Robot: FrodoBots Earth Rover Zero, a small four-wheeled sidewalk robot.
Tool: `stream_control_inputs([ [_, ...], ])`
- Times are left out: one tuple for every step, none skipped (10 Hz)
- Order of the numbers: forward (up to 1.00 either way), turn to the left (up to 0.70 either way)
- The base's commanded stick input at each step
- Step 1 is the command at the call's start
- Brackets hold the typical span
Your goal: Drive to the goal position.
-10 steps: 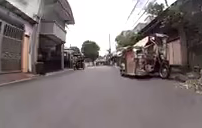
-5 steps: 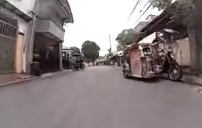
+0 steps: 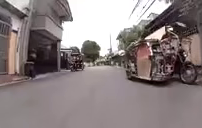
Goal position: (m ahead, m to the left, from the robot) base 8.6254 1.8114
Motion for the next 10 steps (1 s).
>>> stream_control_inputs([
  [1.0,0.0],
  [1.0,0.0],
  [1.0,0.0],
  [1.0,0.0],
  [1.0,0.0],
  [1.0,0.0],
  [1.0,0.0],
  [1.0,0.0],
  [1.0,0.0],
  [1.0,0.0],
])
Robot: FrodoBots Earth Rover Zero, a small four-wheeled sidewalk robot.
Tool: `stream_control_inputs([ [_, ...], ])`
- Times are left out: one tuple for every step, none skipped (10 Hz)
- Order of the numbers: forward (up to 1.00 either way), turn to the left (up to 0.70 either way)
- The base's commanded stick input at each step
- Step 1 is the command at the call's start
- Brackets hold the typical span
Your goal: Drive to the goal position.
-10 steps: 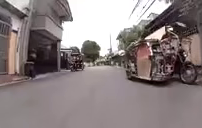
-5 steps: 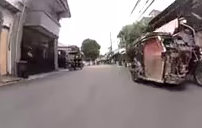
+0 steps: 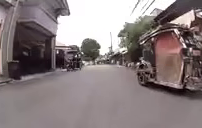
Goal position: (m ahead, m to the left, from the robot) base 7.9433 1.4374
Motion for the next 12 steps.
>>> stream_control_inputs([
  [1.0,0.0],
  [1.0,0.0],
  [1.0,0.0],
  [1.0,0.0],
  [1.0,0.0],
  [1.0,0.0],
  [1.0,0.0],
  [1.0,0.0],
  [1.0,0.0],
  [1.0,0.0],
  [1.0,0.0],
  [1.0,0.0],
])
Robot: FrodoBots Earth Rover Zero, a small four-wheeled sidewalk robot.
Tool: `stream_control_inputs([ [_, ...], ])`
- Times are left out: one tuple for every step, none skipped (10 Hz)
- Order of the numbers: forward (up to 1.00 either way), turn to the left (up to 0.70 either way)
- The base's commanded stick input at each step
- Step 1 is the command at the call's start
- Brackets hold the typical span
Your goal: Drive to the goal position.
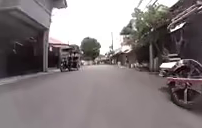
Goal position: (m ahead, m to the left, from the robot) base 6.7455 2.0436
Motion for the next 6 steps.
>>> stream_control_inputs([
  [1.0,0.0],
  [1.0,0.0],
  [1.0,-0.15],
  [1.0,-0.4],
  [1.0,-0.4],
  [1.0,-0.32],
])
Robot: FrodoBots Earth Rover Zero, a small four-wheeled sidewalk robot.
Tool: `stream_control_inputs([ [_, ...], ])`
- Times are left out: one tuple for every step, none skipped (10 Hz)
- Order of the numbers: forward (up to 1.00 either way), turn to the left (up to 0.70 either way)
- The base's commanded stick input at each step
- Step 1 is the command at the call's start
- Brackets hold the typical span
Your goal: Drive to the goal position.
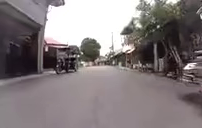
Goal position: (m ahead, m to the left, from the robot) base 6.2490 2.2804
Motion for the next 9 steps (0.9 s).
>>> stream_control_inputs([
  [1.0,-0.11],
  [1.0,0.0],
  [1.0,0.0],
  [1.0,0.0],
  [1.0,0.0],
  [1.0,0.0],
  [1.0,0.0],
  [1.0,0.0],
  [1.0,0.0],
])
